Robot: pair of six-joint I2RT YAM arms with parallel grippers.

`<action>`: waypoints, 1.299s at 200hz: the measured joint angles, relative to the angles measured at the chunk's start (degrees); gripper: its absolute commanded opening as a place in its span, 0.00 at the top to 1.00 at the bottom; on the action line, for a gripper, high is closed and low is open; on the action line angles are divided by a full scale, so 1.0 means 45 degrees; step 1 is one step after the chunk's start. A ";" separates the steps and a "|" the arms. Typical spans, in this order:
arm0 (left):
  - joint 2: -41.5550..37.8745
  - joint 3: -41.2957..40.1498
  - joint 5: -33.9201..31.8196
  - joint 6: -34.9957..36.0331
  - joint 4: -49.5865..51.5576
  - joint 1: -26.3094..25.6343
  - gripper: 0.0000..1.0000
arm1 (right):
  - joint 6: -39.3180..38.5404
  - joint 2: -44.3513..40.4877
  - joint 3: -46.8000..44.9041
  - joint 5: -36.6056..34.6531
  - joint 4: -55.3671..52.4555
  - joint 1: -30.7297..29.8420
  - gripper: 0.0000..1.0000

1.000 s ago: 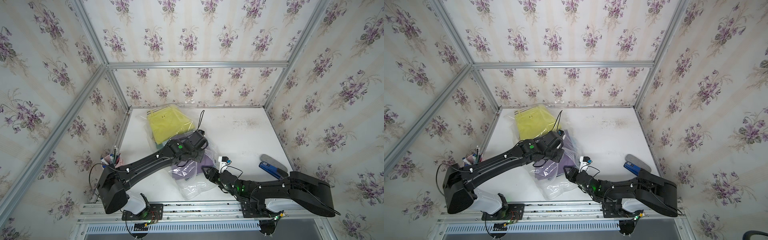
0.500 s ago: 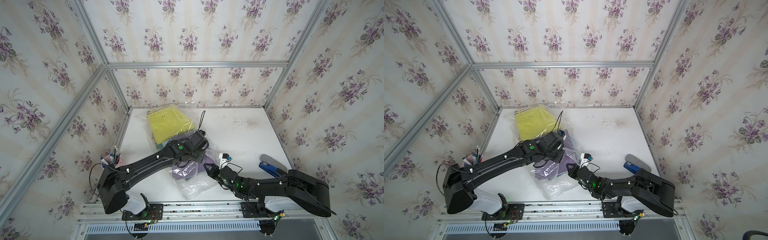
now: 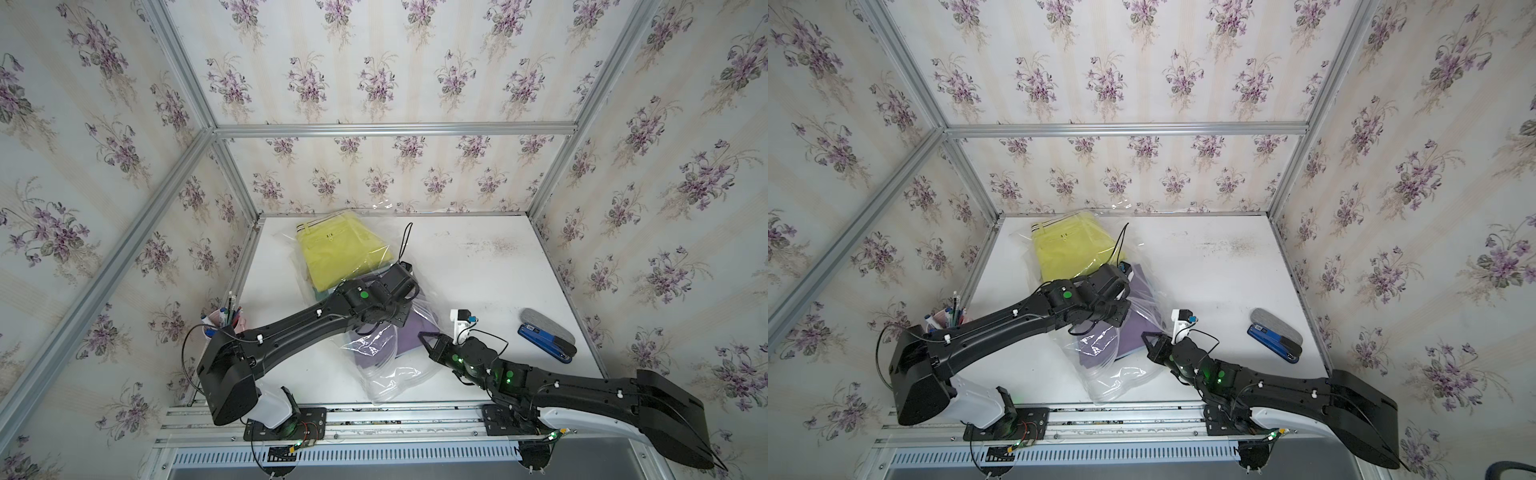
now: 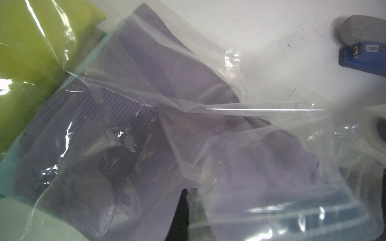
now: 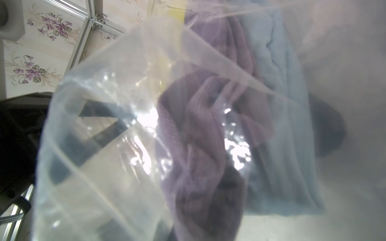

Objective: Take the trousers out of the vacuum bag
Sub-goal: Take out the trousers from the vacuum bag.

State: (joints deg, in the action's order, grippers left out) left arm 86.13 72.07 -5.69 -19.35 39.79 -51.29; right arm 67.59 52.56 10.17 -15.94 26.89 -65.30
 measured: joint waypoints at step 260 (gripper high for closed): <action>0.0000 -0.0330 0.0253 -0.0257 -0.0461 -0.0165 1.00 | -0.1515 0.2948 -0.0068 0.1064 0.2676 0.2511 0.45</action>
State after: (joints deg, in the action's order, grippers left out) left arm 86.13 70.59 -4.56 -20.51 37.71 -52.03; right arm 60.77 65.82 9.87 -11.16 38.94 -54.00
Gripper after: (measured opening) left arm 0.056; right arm 0.589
